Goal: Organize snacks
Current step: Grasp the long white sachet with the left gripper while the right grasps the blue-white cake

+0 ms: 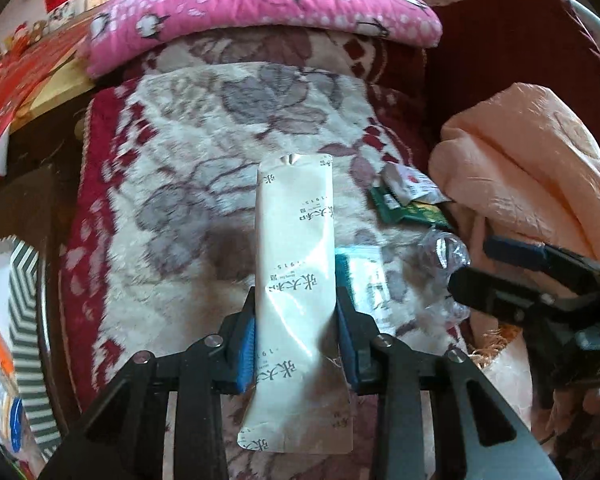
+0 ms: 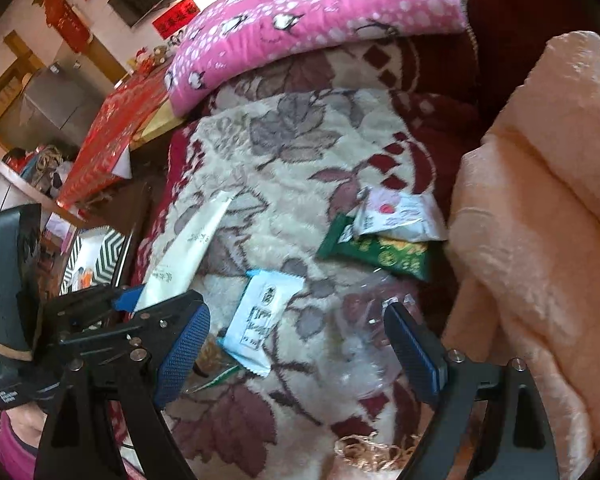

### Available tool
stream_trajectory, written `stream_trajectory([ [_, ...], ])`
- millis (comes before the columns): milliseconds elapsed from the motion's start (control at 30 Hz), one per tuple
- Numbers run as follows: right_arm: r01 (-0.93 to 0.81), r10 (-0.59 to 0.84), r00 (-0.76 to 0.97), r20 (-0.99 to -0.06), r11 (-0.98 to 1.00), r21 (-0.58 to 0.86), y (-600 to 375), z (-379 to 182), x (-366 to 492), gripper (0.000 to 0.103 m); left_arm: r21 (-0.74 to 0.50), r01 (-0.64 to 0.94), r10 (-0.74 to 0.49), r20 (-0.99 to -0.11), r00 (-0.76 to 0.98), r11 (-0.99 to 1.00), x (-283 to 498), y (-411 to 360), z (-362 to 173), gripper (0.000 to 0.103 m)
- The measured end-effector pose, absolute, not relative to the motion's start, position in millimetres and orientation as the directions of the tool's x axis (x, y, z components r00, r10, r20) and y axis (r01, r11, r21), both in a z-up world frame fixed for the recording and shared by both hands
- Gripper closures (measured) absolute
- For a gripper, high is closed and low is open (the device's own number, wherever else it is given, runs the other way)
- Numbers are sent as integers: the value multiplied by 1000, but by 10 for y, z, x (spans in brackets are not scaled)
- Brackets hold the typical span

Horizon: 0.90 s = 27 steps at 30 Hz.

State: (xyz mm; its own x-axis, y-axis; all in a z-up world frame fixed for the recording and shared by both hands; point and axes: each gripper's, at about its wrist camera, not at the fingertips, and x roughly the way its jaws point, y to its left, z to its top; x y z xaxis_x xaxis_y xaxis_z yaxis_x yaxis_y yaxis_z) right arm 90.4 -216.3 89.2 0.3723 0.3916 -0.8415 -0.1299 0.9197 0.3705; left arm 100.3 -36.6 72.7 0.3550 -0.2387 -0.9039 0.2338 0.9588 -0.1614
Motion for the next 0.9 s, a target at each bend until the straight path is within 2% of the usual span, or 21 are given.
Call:
stream_trajectory([
  [333, -211, 375, 299, -877, 923, 323, -1609, 503, 1036, 14, -111, 120, -150, -905, 397, 987, 799, 92, 761, 69],
  [400, -209, 379, 284, -881, 921, 329, -1547, 412, 1079, 19, -106, 112, -143, -906, 399, 988, 766, 145, 753, 69],
  [500, -243, 335, 272, -902, 931, 273, -1433, 300, 1084, 42, -99, 97, -130, -908, 399, 990, 699, 206, 732, 69],
  [567, -280, 290, 295, -910, 937, 207, -1406, 319, 1034, 62, -94, 94, -124, -908, 400, 991, 659, 228, 722, 69],
  [600, -277, 308, 298, -903, 934, 227, -1451, 342, 1022, 66, -90, 89, -119, -908, 401, 992, 644, 242, 718, 69],
  [667, -259, 351, 306, -885, 925, 278, -1568, 403, 999, 69, -88, 73, -110, -908, 404, 993, 610, 273, 720, 69],
  [900, -306, 359, 358, -862, 917, 255, -1609, 707, 865, 70, -97, 53, -111, -901, 419, 994, 485, 333, 804, 69],
])
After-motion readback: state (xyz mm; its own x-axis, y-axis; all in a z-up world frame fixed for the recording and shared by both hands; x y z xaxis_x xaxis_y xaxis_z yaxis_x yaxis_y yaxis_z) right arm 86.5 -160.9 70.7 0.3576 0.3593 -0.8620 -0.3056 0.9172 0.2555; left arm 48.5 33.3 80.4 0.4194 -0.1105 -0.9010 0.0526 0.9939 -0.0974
